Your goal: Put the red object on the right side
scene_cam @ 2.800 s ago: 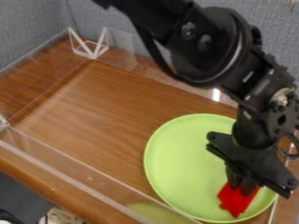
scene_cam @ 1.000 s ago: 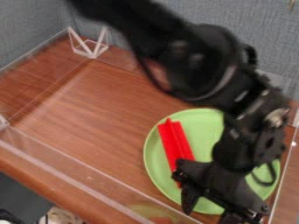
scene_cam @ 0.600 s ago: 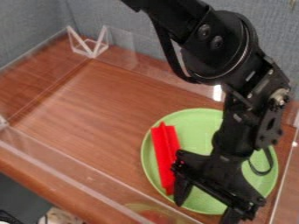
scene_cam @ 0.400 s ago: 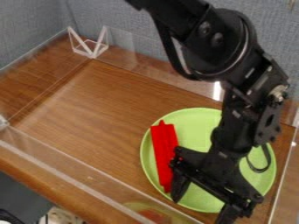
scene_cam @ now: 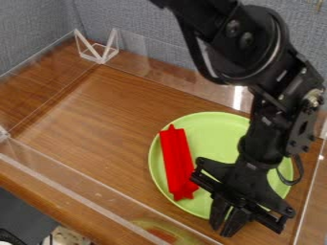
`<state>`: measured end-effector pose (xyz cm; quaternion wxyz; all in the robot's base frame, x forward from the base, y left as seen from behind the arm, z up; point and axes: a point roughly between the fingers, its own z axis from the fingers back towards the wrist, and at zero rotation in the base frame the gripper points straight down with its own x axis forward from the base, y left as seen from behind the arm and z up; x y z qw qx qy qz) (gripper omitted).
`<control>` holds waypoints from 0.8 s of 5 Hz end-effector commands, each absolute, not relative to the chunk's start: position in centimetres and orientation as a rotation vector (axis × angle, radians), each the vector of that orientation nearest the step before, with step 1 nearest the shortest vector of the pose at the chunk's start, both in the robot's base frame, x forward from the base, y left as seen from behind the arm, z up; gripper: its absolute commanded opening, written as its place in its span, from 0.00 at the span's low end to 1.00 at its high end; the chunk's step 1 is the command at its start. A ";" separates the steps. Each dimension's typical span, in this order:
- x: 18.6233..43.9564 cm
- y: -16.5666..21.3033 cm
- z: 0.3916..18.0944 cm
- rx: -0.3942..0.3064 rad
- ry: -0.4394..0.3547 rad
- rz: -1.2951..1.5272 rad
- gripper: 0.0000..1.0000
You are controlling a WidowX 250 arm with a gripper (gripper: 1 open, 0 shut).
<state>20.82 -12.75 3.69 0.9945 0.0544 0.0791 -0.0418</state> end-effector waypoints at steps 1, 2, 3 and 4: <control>21.1 -13.7 4.0 0.088 0.116 -0.095 0.00; 20.8 -14.0 3.4 0.089 0.110 -0.097 0.00; 20.7 -14.2 2.8 0.089 0.105 -0.098 0.00; 20.9 -14.9 2.5 0.086 0.104 -0.012 0.00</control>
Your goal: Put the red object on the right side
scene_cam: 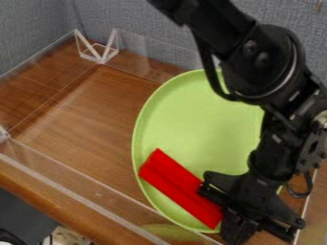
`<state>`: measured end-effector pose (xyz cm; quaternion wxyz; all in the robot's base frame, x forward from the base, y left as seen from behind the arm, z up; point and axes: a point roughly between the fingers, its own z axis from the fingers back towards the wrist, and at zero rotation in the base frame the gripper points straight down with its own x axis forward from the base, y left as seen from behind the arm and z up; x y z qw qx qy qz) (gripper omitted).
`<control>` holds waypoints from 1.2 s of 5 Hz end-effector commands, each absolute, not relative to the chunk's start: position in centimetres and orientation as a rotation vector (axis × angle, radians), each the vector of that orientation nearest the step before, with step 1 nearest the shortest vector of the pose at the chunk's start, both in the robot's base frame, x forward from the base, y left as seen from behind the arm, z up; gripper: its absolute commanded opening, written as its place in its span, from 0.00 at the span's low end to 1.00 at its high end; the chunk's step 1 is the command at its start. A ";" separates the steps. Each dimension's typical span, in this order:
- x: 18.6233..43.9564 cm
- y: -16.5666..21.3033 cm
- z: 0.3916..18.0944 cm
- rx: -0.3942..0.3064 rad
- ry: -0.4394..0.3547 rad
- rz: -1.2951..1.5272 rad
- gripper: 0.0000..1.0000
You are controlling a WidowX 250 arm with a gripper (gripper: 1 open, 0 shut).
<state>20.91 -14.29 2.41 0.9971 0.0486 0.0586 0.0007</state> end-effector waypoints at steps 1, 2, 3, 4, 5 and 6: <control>21.2 -15.5 2.4 0.082 0.103 0.074 0.00; 20.8 -16.1 2.3 0.081 0.098 0.052 0.00; 20.4 -16.9 2.3 0.083 0.094 0.038 0.00; 20.5 -15.0 2.4 0.085 0.086 0.003 0.00; 20.8 -15.1 3.2 0.087 0.085 0.077 0.00; 21.2 -15.2 4.0 0.087 0.085 0.151 0.00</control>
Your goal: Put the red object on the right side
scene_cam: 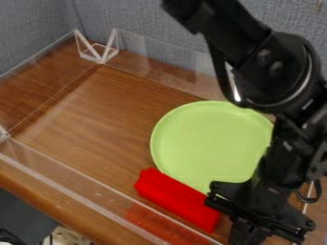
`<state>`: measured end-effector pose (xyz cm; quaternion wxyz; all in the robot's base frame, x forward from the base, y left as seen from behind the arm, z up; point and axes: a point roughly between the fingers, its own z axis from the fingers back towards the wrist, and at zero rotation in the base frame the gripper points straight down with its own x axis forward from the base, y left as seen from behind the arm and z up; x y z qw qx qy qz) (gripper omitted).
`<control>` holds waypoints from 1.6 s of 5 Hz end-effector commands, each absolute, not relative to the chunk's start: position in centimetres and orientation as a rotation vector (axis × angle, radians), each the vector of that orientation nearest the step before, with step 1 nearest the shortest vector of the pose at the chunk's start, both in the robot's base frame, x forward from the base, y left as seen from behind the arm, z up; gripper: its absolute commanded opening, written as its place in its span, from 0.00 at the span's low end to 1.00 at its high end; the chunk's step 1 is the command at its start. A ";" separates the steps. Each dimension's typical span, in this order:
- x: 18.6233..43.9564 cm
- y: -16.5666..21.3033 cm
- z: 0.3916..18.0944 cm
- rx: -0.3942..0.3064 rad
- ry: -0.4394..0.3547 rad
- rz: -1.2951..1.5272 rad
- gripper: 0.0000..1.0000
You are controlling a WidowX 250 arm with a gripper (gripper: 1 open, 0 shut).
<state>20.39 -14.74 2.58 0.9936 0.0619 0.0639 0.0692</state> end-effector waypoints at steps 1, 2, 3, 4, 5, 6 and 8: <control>21.5 -15.2 4.9 0.087 0.080 0.226 0.00; 21.6 -14.3 6.0 0.092 0.074 0.202 0.00; 21.4 -12.3 8.3 0.098 0.061 0.185 0.00; 21.6 -10.1 11.9 0.100 0.054 0.271 0.00; 22.3 -7.0 13.8 0.088 0.044 0.331 0.00; 23.1 -3.7 15.4 0.074 0.035 0.407 0.00; 22.7 1.8 16.6 0.061 0.034 0.305 0.00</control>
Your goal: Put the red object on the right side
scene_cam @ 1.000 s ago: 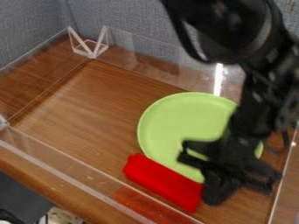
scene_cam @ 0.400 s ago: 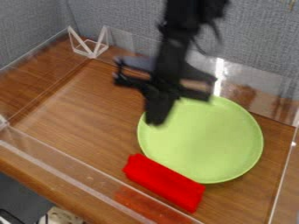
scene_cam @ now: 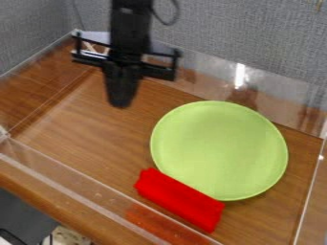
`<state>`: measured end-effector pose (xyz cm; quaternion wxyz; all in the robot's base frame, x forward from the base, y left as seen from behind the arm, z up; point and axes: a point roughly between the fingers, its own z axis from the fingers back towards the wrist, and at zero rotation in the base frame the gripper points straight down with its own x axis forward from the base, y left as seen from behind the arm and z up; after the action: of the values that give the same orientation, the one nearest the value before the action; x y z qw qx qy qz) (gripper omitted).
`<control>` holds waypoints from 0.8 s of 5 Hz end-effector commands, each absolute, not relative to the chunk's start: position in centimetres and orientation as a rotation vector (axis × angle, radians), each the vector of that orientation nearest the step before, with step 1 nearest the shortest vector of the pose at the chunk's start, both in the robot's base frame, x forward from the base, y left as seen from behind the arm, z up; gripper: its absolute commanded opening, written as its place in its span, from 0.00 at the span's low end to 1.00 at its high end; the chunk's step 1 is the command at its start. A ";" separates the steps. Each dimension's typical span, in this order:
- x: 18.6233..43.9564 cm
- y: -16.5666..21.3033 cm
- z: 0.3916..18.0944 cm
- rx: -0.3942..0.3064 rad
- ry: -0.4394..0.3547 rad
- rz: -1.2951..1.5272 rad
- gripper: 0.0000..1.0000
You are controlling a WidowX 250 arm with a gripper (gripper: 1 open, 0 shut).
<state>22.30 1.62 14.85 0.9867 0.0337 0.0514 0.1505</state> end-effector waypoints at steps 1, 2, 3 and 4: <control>22.2 4.0 16.1 0.056 0.045 0.323 0.00; 21.7 5.1 15.3 0.053 0.063 0.339 0.00; 21.7 5.7 13.9 0.052 0.076 0.341 0.00; 21.9 6.2 12.8 0.053 0.089 0.346 0.00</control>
<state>21.74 5.91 12.06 0.9838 0.0250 0.0587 0.1674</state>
